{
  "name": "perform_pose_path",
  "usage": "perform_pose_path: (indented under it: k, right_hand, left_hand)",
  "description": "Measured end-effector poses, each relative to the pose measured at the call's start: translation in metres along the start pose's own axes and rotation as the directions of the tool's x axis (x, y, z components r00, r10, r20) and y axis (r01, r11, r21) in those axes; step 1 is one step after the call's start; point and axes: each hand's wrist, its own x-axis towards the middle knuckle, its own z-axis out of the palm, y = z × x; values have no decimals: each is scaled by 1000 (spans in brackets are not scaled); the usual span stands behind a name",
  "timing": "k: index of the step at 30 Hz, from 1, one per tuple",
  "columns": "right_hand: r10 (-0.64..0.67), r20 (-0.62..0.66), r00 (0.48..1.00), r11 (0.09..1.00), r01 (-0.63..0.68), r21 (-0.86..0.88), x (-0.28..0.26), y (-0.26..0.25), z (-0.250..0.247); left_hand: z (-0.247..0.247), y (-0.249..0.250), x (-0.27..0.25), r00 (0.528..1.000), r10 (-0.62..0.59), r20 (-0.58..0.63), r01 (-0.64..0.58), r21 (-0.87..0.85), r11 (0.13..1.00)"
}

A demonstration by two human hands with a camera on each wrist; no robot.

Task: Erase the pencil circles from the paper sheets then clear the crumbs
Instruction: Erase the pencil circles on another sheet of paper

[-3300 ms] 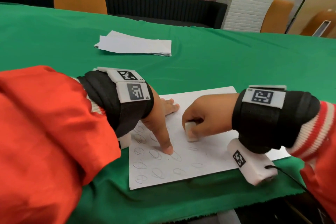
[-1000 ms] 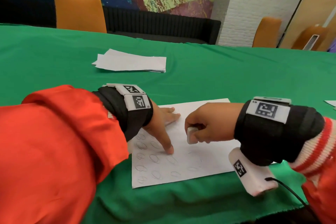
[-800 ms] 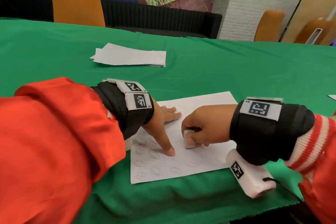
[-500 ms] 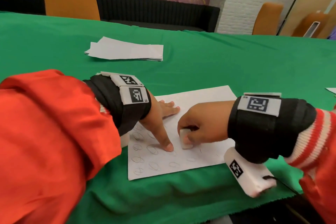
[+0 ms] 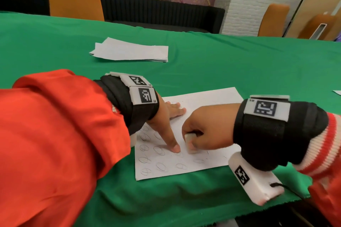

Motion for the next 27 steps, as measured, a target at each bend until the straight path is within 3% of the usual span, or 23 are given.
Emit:
perform_pose_path:
  k: [6, 11, 15, 21, 24, 27]
  right_hand:
    - [89, -29, 996, 995, -87, 40, 5, 8, -5]
    - [-5, 55, 998, 998, 2, 58, -3, 3, 0]
    - [91, -10, 996, 993, -90, 83, -2, 15, -1]
    - [52, 56, 997, 994, -57, 92, -6, 14, 1]
    - [117, 20, 993, 983, -118, 141, -4, 22, 1]
    - [81, 24, 996, 988, -83, 129, -6, 19, 4]
  left_hand:
    - [1, -1, 0, 1000, -4, -3, 3, -3, 1000]
    - [1, -1, 1, 1000, 3, -1, -3, 0, 1000]
    - [0, -2, 2, 1000, -3, 8, 3, -6, 1000]
    - [0, 0, 1, 1000, -2, 6, 2, -19, 1000]
    - [0, 0, 1, 1000, -6, 4, 7, -24, 1000]
    - [0, -1, 2, 1000, -3, 7, 3, -17, 1000]
